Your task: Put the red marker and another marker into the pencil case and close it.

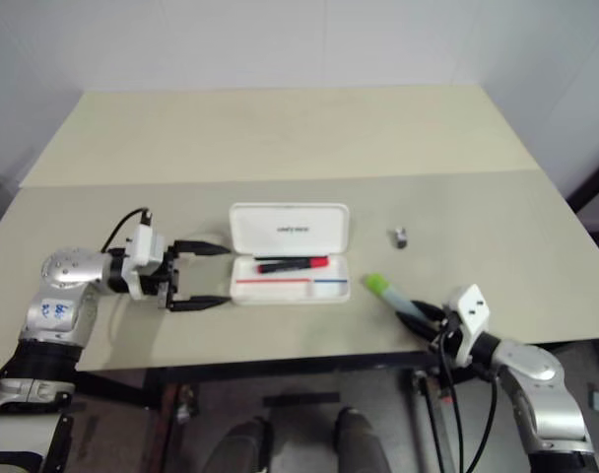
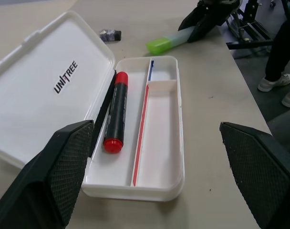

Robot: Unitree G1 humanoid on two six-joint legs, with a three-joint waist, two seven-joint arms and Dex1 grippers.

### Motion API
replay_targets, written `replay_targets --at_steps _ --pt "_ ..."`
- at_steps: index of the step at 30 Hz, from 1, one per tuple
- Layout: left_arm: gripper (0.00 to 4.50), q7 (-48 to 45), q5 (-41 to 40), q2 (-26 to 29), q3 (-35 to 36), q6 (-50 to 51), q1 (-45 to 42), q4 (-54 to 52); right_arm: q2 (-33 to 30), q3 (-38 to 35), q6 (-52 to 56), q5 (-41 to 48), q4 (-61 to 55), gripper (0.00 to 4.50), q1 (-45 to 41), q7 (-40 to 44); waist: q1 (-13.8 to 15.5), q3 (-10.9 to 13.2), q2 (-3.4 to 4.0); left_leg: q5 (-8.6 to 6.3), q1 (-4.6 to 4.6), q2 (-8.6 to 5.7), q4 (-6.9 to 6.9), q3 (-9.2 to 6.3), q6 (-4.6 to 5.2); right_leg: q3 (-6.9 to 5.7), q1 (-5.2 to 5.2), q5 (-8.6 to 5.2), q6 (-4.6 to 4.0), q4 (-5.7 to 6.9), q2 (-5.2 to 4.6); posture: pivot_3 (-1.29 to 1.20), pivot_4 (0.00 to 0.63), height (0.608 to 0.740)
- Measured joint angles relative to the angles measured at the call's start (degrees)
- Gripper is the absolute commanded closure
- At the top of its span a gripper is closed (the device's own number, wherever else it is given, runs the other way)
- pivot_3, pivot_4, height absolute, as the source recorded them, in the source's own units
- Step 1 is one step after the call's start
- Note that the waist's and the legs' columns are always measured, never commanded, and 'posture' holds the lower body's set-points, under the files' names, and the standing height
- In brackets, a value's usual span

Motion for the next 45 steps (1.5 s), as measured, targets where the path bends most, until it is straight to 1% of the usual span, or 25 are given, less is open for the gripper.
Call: replay_targets --at_steps 4,7,11,15,21,25,27,31,35,45 --pt "0.00 0.11 -0.01 0.11 0.24 -0.01 0.27 -0.02 -0.14 1.77 -0.56 -1.13 -0.75 3.38 -1.43 1.05 -0.07 0.00 0.01 0.00 0.00 0.00 0.03 0.03 0.00 0.01 -0.02 0.00 0.01 0.01 0.00 0.00 0.150 0.740" --pt "0.00 0.13 0.00 0.35 0.28 -0.03 0.38 -0.01 -1.41 2.97 -0.63 -1.12 -3.02 3.38 -4.92 3.06 -0.02 0.02 0.03 0.00 0.00 -0.02 0.06 0.05 -0.01 0.02 -0.02 0.01 0.02 0.02 -0.02 0.00 0.150 0.740" --pt "0.00 0.09 0.00 0.67 0.40 -0.09 0.41 0.05 -3.53 4.03 1.20 -0.22 -5.44 3.38 -14.12 5.80 -0.02 0.02 0.03 0.00 -0.01 -0.01 0.05 0.01 0.00 0.00 -0.02 0.01 0.02 0.01 -0.02 0.00 0.150 0.740" --pt "0.00 0.08 0.00 1.14 0.54 -0.09 0.47 0.14 -3.31 8.93 3.55 0.28 -5.51 3.38 -21.90 9.58 0.03 0.02 0.03 -0.03 -0.05 0.03 -0.05 -0.07 -0.05 -0.08 -0.11 -0.03 -0.04 0.03 0.00 0.00 0.150 0.740" --pt "0.00 0.17 0.00 1.53 1.13 -0.01 1.67 -0.35 2.75 19.00 3.55 -2.81 0.35 3.38 -30.99 13.82 -0.05 0.02 0.03 -0.08 -0.14 0.02 -0.04 -0.02 -0.11 -0.07 -0.19 -0.04 -0.03 0.00 -0.03 0.00 0.150 0.740" --pt "0.00 0.50 0.00 1.99 1.54 0.58 3.10 -2.23 6.78 24.45 1.40 -6.16 5.05 3.38 -35.74 16.59 -0.05 0.03 0.04 -0.10 -0.18 0.05 -0.04 -0.04 -0.13 -0.10 -0.25 -0.04 -0.03 0.01 -0.01 0.00 0.150 0.740" --pt "0.00 0.72 0.00 2.22 1.61 0.88 3.32 -2.70 8.09 25.83 0.35 -7.19 6.75 3.38 -36.80 17.34 0.09 0.03 0.04 -0.10 -0.19 0.04 -0.04 -0.06 -0.13 -0.12 -0.26 -0.05 -0.04 0.02 -0.02 0.00 0.150 0.740" --pt "0.00 1.35 -0.12 2.73 2.09 2.00 5.40 -4.58 9.56 26.78 -0.52 -8.44 9.49 3.38 -37.98 18.07 -0.02 0.03 0.04 -0.10 -0.20 -0.01 -0.02 -0.02 -0.14 -0.09 -0.26 -0.05 -0.03 -0.01 -0.10 0.00 0.150 0.740" --pt "0.00 1.95 -0.77 3.30 2.32 3.92 7.60 -7.51 12.45 27.35 -1.16 -9.99 12.94 3.38 -40.55 18.48 -0.18 0.03 0.04 -0.11 -0.17 0.08 -0.05 -0.06 -0.15 -0.13 -0.29 -0.08 -0.09 0.10 -0.02 0.00 0.150 0.740" --pt "0.00 3.07 -1.55 3.75 2.60 5.71 9.11 -9.30 13.76 27.76 -4.06 -12.61 18.76 3.38 -41.25 19.68 -0.12 0.03 0.05 -0.11 -0.16 0.06 -0.05 -0.05 -0.16 -0.13 -0.32 -0.11 -0.16 0.19 -0.04 0.00 0.150 0.740"
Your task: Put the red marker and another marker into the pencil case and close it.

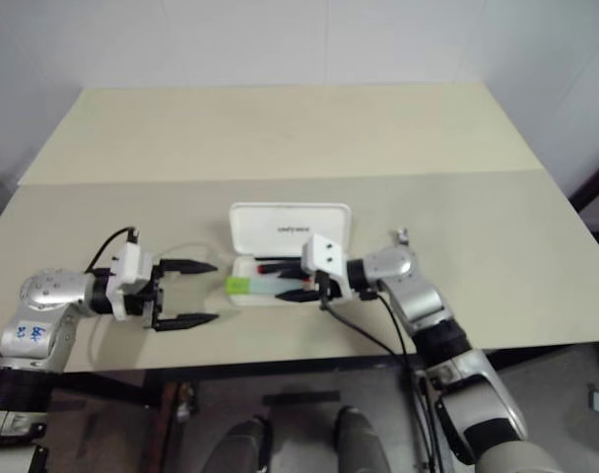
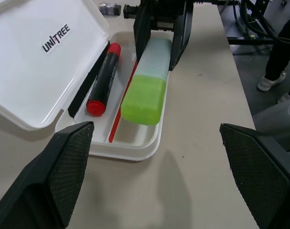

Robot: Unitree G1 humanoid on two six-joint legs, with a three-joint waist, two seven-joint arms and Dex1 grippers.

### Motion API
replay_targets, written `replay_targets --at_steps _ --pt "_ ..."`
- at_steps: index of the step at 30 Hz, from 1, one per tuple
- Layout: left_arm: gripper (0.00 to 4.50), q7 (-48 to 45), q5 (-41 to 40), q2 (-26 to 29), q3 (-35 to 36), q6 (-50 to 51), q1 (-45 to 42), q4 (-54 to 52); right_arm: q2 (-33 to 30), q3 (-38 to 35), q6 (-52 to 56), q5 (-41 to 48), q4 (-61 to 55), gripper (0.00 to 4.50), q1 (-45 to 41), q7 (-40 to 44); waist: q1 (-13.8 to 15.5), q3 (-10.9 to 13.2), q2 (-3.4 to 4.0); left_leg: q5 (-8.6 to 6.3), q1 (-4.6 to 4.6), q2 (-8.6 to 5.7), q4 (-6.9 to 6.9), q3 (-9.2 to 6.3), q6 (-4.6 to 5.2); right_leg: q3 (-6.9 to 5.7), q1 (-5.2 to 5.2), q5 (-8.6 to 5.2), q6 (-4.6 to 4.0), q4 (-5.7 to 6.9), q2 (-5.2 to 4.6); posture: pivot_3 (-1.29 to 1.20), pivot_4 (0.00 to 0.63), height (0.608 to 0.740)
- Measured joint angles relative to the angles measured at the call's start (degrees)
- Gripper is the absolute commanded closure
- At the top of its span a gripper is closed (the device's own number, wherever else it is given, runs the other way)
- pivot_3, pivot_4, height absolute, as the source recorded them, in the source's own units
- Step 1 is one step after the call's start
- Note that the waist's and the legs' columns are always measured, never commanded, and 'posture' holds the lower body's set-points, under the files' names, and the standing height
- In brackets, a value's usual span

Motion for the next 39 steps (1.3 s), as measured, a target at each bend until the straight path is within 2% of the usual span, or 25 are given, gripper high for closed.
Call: replay_targets --at_steps 6,10,15,16,22,30,36,39 --pt "0.00 0.33 -0.04 0.01 0.00 0.00 0.00 -0.33 0.04 -0.01 -1.00 -0.95 2.01 3.38 -0.01 0.44 -0.03 0.00 0.00 0.00 0.01 0.00 0.00 0.00 0.00 0.00 0.00 0.00 0.00 0.01 0.01 0.00 0.150 0.740" --pt "0.00 0.48 -0.05 0.01 0.00 0.00 0.00 -1.19 0.92 -0.01 -1.98 -1.93 3.94 2.03 -0.18 0.07 -0.11 0.00 0.00 0.00 0.02 0.02 -0.02 0.01 -0.01 0.00 -0.01 -0.01 -0.02 0.02 0.03 0.00 0.150 0.740" --pt "0.00 0.52 -0.09 0.01 0.00 0.00 0.00 -1.28 1.99 -0.01 -3.36 -2.31 4.17 0.12 -0.94 -0.17 -0.08 0.00 0.01 0.00 0.02 0.01 -0.02 0.01 -0.01 0.01 -0.01 -0.01 -0.02 0.02 0.02 0.00 0.150 0.740" --pt "0.00 0.53 -0.09 0.01 0.00 0.00 0.00 -1.28 2.12 -0.02 -3.44 -2.31 4.17 0.02 -1.18 -0.31 -0.07 0.00 0.01 0.00 0.02 0.01 -0.02 0.01 -0.01 0.01 -0.01 -0.01 -0.02 0.02 0.02 0.00 0.150 0.740" --pt "0.00 0.63 -0.12 0.01 0.00 0.00 0.01 -1.30 2.91 -0.45 -3.41 -1.42 1.36 0.02 -1.24 -0.44 -0.06 0.01 0.01 -0.01 0.02 0.02 -0.04 -0.01 -0.02 0.00 -0.02 -0.02 -0.03 0.02 0.02 0.00 0.150 0.740" --pt "0.00 0.53 -0.17 0.00 -0.02 -0.10 0.04 -1.30 0.52 -2.99 2.03 3.48 -12.20 0.02 5.02 -1.29 0.14 0.01 0.01 -0.04 0.00 0.01 -0.04 -0.01 -0.06 -0.01 -0.01 -0.04 -0.04 -0.03 -0.02 0.00 0.150 0.740" --pt "0.00 0.21 -0.17 -0.19 -0.16 -0.12 -0.25 -1.28 -1.50 -5.28 6.98 5.67 -18.46 0.02 7.40 -4.12 0.02 0.01 0.01 -0.04 0.02 0.04 -0.05 -0.01 -0.06 0.00 -0.02 -0.06 -0.08 0.01 0.00 0.00 0.150 0.740" --pt "0.00 0.04 -0.19 -0.64 -0.50 -0.11 -0.37 -1.26 -3.09 -8.49 10.41 6.56 -20.66 0.02 8.65 -8.22 0.12 0.01 0.01 -0.04 0.01 0.02 -0.06 -0.01 -0.06 -0.01 -0.02 -0.06 -0.09 -0.02 -0.03 0.00 0.150 0.740"
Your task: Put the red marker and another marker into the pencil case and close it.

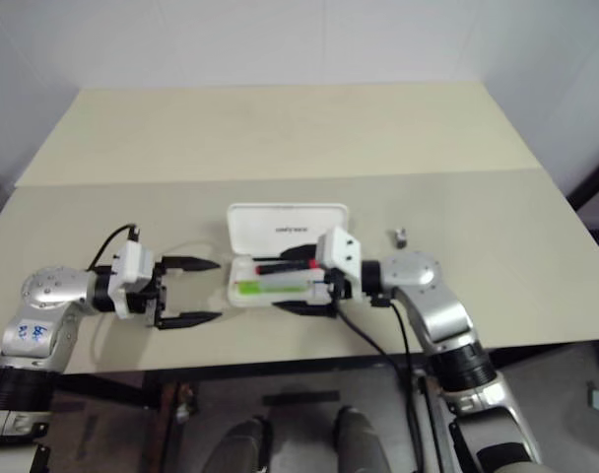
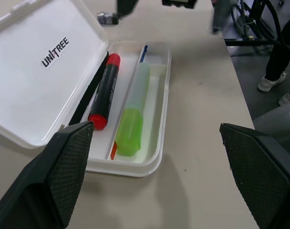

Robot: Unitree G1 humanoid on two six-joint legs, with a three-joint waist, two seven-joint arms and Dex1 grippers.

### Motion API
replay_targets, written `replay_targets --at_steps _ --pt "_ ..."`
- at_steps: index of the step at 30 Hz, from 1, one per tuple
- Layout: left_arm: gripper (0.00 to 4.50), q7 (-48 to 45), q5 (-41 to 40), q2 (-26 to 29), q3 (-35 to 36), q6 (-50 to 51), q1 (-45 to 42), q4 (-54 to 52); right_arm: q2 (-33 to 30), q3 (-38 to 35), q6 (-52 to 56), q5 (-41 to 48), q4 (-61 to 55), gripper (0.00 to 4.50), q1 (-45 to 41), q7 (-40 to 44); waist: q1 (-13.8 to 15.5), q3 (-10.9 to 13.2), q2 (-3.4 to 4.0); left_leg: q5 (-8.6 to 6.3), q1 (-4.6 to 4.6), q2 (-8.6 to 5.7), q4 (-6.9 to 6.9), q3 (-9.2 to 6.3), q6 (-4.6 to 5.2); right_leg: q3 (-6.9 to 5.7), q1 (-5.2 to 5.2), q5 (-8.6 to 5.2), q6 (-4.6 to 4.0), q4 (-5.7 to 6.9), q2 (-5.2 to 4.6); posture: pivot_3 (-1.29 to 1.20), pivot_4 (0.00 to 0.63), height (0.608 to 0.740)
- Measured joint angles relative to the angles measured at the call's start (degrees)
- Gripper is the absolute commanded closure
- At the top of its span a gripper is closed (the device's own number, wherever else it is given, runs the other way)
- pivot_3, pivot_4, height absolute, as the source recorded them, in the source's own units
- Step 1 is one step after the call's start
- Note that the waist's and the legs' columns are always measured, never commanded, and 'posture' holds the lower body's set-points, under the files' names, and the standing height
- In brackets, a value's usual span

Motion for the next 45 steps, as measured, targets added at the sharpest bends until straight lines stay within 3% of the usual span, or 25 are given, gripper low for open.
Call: replay_targets --at_steps 9,14,21,28,41,45 --pt "0.00 1.01 -0.50 -2.72 -0.15 0.73 -0.33 0.11 -0.21 -16.54 12.29 4.09 -12.34 0.02 9.15 -21.03 0.13 0.00 0.00 0.00 -0.02 -0.08 -0.28 -0.03 0.01 0.00 0.00 -0.01 0.02 -0.24 -0.15 0.00 0.150 0.740" --pt "0.00 3.07 -0.46 -5.31 -0.93 1.97 -2.16 0.15 1.40 -19.50 14.08 2.43 -14.77 0.02 13.87 -31.25 0.04 0.00 0.00 0.02 -0.01 -0.12 -0.41 0.05 0.03 0.01 0.00 -0.01 0.05 -0.31 -0.13 0.00 0.150 0.740" --pt "0.00 5.05 -0.12 -7.51 -3.40 3.88 -5.27 0.16 3.27 -20.13 14.05 -0.36 -12.33 0.02 14.21 -40.43 0.00 0.00 -0.01 0.05 0.03 -0.11 -0.44 0.06 0.06 0.03 0.00 0.00 0.07 -0.28 -0.03 0.00 0.150 0.740" --pt "0.00 6.89 0.73 -9.33 -5.34 4.40 -8.22 0.15 4.59 -20.18 12.81 -2.98 -3.75 0.02 12.38 -45.62 -0.04 0.00 -0.01 0.06 0.02 -0.12 -0.46 0.09 0.07 0.05 0.00 0.01 0.10 -0.29 -0.01 0.00 0.150 0.740" --pt "0.00 8.96 0.92 -10.08 -5.51 5.59 -8.46 -0.67 6.03 -19.94 7.35 -4.69 12.27 0.02 5.38 -47.04 -0.11 0.00 0.00 0.07 0.06 -0.07 -0.52 0.08 0.07 0.07 -0.01 0.01 0.11 -0.28 0.08 0.00 0.150 0.740" --pt "0.00 9.46 0.93 -10.10 -5.54 5.66 -8.45 -0.93 7.06 -19.16 5.29 -5.30 16.26 0.98 4.38 -47.04 -0.09 0.00 0.00 0.07 0.05 -0.08 -0.54 0.09 0.06 0.08 0.00 0.01 0.11 -0.30 0.06 0.00 0.150 0.740"
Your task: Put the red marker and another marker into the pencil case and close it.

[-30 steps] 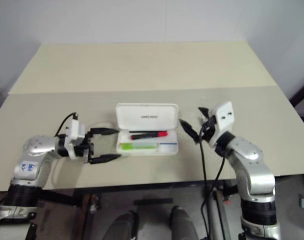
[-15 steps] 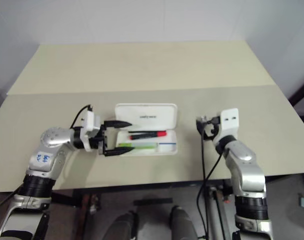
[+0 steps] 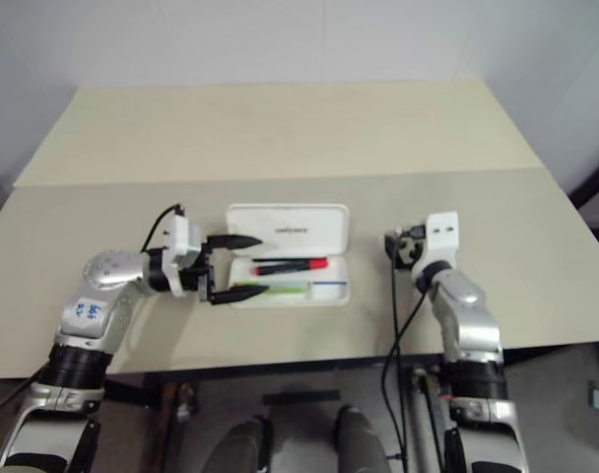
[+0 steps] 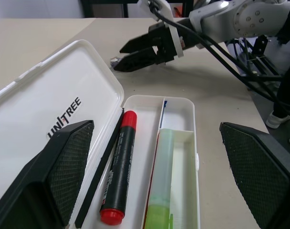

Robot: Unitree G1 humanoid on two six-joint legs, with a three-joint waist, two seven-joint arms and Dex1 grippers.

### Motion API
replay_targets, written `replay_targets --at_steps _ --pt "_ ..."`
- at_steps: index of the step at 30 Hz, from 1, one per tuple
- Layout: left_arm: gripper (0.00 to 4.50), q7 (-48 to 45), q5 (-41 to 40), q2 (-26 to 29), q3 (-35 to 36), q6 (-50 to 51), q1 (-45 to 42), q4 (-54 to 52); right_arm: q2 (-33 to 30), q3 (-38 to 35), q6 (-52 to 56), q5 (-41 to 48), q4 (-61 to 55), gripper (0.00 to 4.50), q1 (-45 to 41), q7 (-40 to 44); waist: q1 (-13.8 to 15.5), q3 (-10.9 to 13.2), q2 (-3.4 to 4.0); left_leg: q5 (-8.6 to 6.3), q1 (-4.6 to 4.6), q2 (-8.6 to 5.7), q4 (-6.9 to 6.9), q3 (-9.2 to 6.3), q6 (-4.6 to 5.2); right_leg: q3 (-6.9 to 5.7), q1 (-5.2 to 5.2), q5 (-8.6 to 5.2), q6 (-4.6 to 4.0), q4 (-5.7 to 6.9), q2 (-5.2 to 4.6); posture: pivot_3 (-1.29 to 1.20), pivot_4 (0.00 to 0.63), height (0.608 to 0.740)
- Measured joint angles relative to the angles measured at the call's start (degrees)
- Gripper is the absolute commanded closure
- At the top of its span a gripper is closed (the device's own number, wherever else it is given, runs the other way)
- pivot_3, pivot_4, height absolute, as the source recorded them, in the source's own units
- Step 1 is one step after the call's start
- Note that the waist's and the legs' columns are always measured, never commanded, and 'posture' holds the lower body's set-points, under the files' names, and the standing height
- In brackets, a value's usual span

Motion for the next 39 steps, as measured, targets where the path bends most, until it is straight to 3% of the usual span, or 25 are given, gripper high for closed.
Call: replay_targets --at_steps 8,9,15,20,24,31,39 --pt "0.00 0.54 0.00 0.01 0.00 -0.01 0.01 -1.19 0.20 1.48 -1.19 -1.17 1.88 3.97 -1.20 -0.03 -0.01 0.00 0.00 0.01 0.01 0.00 0.02 -0.01 -0.01 0.00 0.00 0.01 0.02 0.03 0.00 0.00 0.150 0.740" --pt "0.00 0.55 0.00 0.02 0.00 -0.03 0.01 -1.33 0.18 1.50 -1.17 -1.22 1.88 4.11 -1.25 -0.03 0.00 0.00 0.00 0.01 0.01 0.00 0.03 -0.01 -0.01 0.01 0.01 0.01 0.02 0.03 0.00 0.00 0.150 0.740" --pt "0.00 0.54 0.03 0.16 0.01 -0.15 0.05 -1.38 -0.94 2.57 -1.25 -1.02 1.68 4.11 -1.45 3.87 0.00 0.00 0.00 0.01 0.01 -0.01 0.02 -0.01 -0.01 0.00 0.00 0.01 0.02 0.02 0.01 0.00 0.150 0.740" --pt "0.00 -0.32 0.09 0.68 0.02 -1.34 0.13 -1.37 -10.16 7.52 -6.09 0.82 -3.69 4.11 -1.47 22.57 0.02 0.05 0.08 0.01 0.00 -0.01 -0.01 0.01 -0.01 0.00 0.00 -0.02 0.09 -0.02 0.02 0.00 0.150 0.740" --pt "0.00 -1.22 0.09 1.23 0.03 -2.08 0.24 -1.36 -13.81 9.12 -7.36 1.47 -5.22 4.11 -1.80 30.76 0.01 0.05 0.07 0.00 0.01 -0.01 0.02 0.00 -0.01 0.00 0.02 -0.03 0.09 0.00 0.03 0.00 0.150 0.740" --pt "0.00 -2.90 0.06 2.13 0.09 -3.03 0.46 -0.46 -15.62 15.75 -8.66 1.97 -5.00 4.11 -4.57 45.12 -0.13 0.05 0.08 0.01 0.04 0.00 0.08 0.00 -0.01 0.01 0.02 -0.03 0.09 0.08 0.04 0.00 0.150 0.740" --pt "0.00 -3.72 0.11 3.28 0.53 -3.30 0.49 1.02 -13.30 20.79 -12.42 0.42 1.37 4.11 -8.13 52.28 0.13 0.05 0.07 0.00 -0.01 -0.04 0.12 -0.03 -0.02 -0.01 0.02 -0.03 0.09 0.04 -0.02 0.00 0.150 0.740"
